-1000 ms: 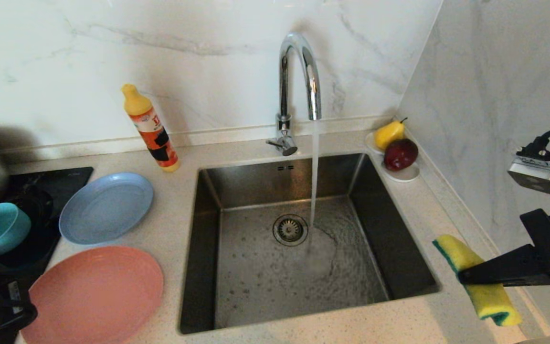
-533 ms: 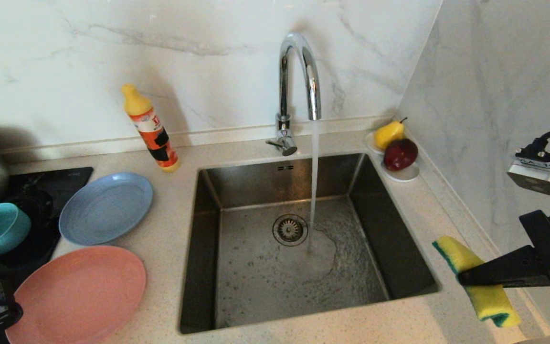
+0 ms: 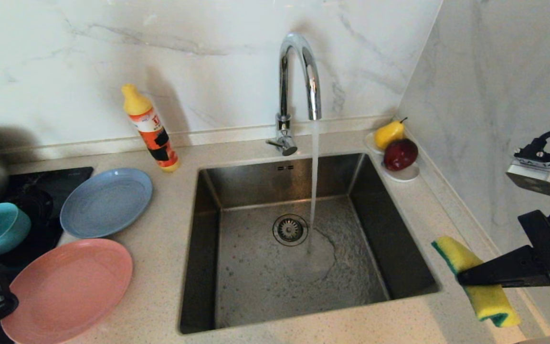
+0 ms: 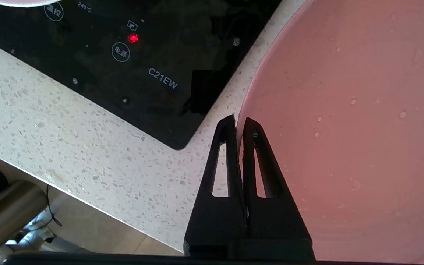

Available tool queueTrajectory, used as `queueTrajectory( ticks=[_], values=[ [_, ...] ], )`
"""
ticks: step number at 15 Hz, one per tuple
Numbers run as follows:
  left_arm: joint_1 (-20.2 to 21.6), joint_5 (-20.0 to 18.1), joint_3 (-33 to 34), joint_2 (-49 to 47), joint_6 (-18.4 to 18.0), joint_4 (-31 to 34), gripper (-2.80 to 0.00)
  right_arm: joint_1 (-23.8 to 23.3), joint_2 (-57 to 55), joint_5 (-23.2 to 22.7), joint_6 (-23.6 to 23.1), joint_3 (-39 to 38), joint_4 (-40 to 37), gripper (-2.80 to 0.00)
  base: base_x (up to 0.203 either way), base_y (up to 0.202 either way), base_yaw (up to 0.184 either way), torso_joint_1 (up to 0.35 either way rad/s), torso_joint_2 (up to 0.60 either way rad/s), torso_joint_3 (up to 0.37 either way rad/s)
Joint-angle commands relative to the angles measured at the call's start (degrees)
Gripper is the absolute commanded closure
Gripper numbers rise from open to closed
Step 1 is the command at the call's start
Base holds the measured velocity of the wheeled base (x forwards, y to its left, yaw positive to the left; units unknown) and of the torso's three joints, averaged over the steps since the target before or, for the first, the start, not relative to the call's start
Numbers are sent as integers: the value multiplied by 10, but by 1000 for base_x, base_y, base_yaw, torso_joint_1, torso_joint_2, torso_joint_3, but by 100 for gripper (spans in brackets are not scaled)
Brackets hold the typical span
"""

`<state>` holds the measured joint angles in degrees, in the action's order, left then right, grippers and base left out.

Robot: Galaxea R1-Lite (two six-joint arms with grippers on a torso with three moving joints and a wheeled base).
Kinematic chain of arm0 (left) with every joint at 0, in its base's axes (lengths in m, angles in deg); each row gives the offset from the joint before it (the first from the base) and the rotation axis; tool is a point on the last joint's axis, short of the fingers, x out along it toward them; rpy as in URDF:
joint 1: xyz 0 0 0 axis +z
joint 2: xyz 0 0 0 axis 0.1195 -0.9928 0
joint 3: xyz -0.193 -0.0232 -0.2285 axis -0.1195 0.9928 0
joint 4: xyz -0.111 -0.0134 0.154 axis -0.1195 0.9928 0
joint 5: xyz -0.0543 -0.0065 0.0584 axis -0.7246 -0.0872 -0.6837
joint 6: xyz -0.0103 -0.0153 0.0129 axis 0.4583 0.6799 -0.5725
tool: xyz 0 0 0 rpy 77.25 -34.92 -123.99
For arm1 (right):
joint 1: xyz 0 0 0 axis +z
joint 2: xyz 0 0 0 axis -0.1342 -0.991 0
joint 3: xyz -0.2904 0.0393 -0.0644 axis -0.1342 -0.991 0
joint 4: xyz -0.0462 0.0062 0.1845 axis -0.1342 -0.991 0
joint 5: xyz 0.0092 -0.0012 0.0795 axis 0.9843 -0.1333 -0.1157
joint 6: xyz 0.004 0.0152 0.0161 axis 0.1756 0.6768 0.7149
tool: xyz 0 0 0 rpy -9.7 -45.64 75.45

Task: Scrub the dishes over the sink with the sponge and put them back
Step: Place the plate on the table, then put down the sponge

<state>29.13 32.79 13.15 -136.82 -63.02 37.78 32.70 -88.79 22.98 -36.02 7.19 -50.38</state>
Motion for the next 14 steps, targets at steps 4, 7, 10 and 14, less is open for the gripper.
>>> queueTrajectory(
  ticks=[4,7,10,14],
  values=[
    [5,-23,-8,2,-2,4,-280,1,5,-1,2,-1,-3,0,0,0,0,0,0,0],
    [5,-26,-24,4,-2,9,-280,0,8,-1,2,-6,-3,0,0,0,0,0,0,0],
    [4,-40,-49,46,0,33,-280,1,11,-2,2,-9,-3,0,0,0,0,0,0,0],
    [-4,-149,-154,108,-7,130,0,1,13,-5,3,-8,-3,0,0,0,0,0,0,0]
  ],
)
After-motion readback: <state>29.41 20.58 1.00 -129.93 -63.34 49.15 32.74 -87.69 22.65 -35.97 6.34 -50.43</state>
